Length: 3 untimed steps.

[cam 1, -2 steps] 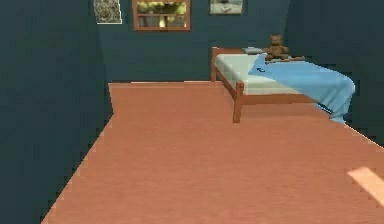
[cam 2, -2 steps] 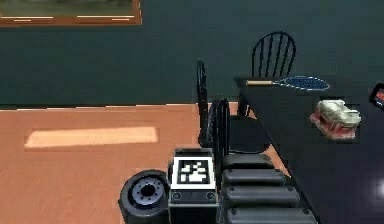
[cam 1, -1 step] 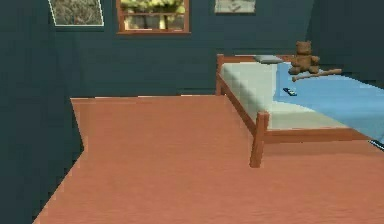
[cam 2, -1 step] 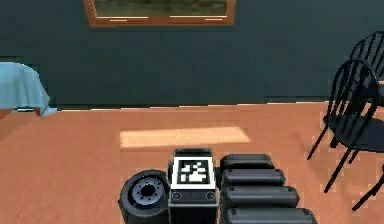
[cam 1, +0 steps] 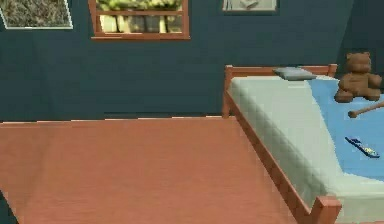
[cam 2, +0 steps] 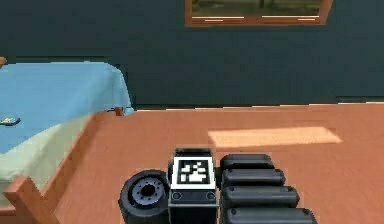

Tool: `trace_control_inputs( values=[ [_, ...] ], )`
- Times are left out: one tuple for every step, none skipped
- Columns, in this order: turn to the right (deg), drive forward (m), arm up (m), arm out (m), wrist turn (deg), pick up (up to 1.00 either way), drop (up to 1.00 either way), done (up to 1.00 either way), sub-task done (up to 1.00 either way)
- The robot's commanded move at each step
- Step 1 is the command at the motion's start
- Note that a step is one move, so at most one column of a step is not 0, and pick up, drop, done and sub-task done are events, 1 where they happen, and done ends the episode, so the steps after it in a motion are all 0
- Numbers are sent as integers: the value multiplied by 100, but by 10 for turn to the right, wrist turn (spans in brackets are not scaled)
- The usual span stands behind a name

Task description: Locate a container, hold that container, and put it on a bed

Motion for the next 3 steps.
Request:
trace_control_inputs(
  values=[
    [0, 45, 0, 0, 0, 0, 0, 0, 0],
    [0, 100, 0, 0, 0, 0, 0, 0, 0],
    [30, 0, 0, 0, 0, 0, 0, 0, 0]
  ],
)
